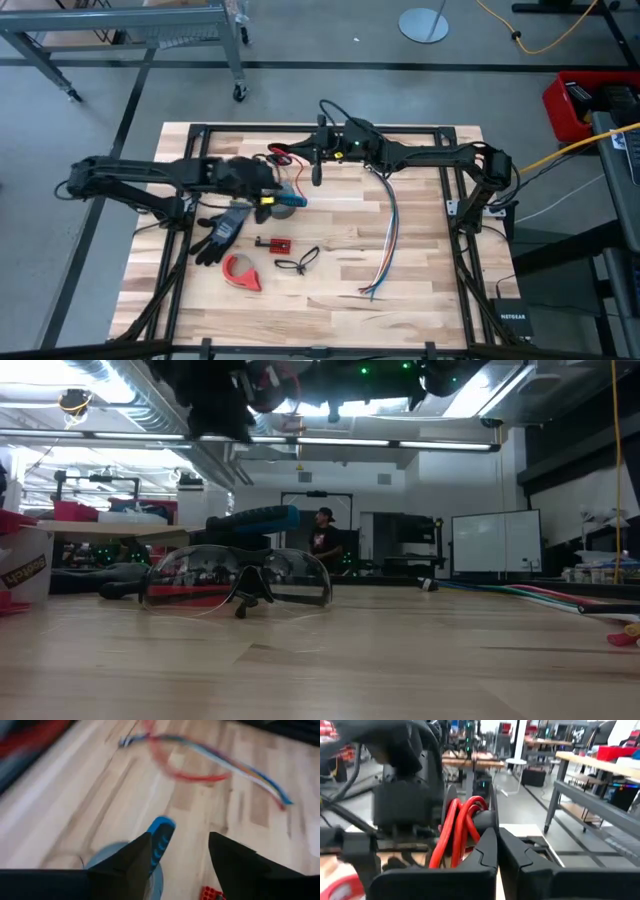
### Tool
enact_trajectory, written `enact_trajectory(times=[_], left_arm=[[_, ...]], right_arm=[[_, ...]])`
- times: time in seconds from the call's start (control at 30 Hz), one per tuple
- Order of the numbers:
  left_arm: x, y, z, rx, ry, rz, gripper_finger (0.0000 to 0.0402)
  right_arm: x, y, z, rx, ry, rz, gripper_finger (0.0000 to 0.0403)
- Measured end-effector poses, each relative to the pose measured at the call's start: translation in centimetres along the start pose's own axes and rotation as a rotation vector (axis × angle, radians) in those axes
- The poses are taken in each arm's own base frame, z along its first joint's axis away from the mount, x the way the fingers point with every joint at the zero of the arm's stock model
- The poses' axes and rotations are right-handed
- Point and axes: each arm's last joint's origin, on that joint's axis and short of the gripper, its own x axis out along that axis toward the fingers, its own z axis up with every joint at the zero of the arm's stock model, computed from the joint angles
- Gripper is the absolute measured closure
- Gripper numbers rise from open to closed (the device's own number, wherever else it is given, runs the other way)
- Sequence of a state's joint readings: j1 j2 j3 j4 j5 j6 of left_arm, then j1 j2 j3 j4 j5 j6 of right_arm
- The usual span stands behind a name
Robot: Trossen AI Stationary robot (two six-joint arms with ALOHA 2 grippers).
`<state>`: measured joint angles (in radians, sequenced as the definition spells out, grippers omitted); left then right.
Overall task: Coil cords
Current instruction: Coil the red wire into the black spool
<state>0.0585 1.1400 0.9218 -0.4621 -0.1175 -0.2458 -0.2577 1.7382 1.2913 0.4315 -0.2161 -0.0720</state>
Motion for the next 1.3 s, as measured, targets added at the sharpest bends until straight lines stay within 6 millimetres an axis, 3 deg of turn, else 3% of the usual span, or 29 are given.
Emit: enact_trajectory(times=[0.17,0.33,0.47,0.73,1.0,1.3], left_arm=[[3.3,0.2,-0.8,-0.166,0.086,0.103,0.0211],[5.1,0.2,-1.1,-0.223,0.093,0.174,0.0234],[5.2,0.1,-0.7,-0.205,0.054,0.163,0.0252],[5.3,1.4,-0.2,-0.200,0.026,0.204,0.0272],[5.3,1.8,1.5,-0.362,-0.146,0.173,0.0272],[5.2,1.8,2.3,-0.398,-0.244,0.185,0.0272]], right_arm=[[0.0,0.0,-0.2,-0.012,0.036,-0.006,0.0401],[0.0,-0.3,-0.7,-0.073,0.097,-0.106,0.0401],[-0.2,-0.8,-1.3,-0.076,0.158,-0.145,0.0401],[-1.0,-2.4,-1.7,0.019,0.206,-0.051,0.0401],[-1.1,-3.1,-1.3,-0.013,0.187,-0.231,0.0401],[-1.1,-3.3,-0.6,-0.027,0.120,-0.283,0.0401]])
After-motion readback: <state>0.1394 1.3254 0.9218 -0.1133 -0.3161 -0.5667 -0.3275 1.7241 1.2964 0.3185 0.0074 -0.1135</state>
